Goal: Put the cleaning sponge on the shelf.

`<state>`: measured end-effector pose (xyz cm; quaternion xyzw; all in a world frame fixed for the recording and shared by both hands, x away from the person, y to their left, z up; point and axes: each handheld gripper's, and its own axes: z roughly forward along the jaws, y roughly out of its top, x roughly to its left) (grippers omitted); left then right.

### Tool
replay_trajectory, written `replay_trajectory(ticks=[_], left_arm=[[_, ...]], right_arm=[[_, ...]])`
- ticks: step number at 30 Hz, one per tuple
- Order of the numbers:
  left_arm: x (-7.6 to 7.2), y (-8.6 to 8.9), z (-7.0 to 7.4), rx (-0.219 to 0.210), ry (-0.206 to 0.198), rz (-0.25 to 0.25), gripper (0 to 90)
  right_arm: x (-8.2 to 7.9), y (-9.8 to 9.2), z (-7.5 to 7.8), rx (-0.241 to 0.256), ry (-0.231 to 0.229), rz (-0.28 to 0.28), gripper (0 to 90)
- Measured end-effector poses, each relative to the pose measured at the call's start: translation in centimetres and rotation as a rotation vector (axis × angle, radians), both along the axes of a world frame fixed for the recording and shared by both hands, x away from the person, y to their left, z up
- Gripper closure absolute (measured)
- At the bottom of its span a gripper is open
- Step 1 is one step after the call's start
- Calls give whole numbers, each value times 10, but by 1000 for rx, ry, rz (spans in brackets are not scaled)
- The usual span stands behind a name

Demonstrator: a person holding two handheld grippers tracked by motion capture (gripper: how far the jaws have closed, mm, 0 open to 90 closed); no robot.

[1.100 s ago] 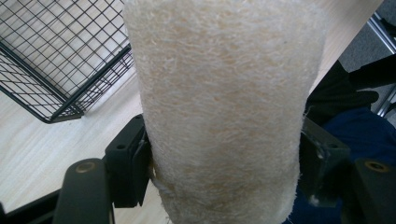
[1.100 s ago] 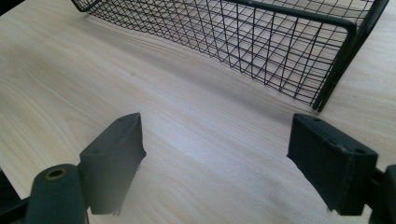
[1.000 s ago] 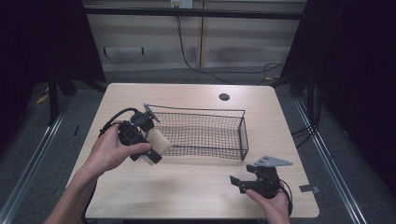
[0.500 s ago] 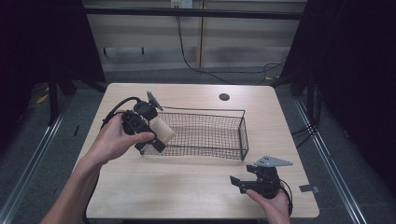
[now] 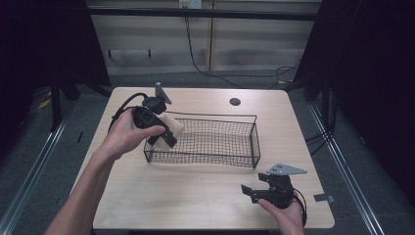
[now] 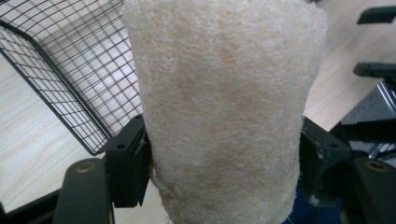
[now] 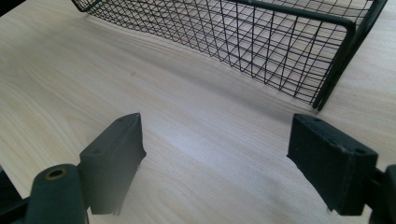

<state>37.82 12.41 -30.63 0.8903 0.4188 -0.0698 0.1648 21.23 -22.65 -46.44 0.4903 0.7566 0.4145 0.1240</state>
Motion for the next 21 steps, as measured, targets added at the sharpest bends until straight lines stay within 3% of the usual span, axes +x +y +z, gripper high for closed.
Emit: replay_trajectory(ticks=[4, 11, 15, 21], left_arm=[[8, -2, -2, -20, 17, 46, 307], [18, -4, -8, -9, 31, 167, 308], [24, -4, -11, 12, 27, 217, 308], [30, -5, -16, 50, 54, 297, 310]], right_arm=[[0, 0, 0, 1, 3, 1, 181], [0, 0, 0, 0, 2, 3, 181], [0, 0, 0, 0, 2, 4, 181], [0, 0, 0, 1, 3, 4, 181]])
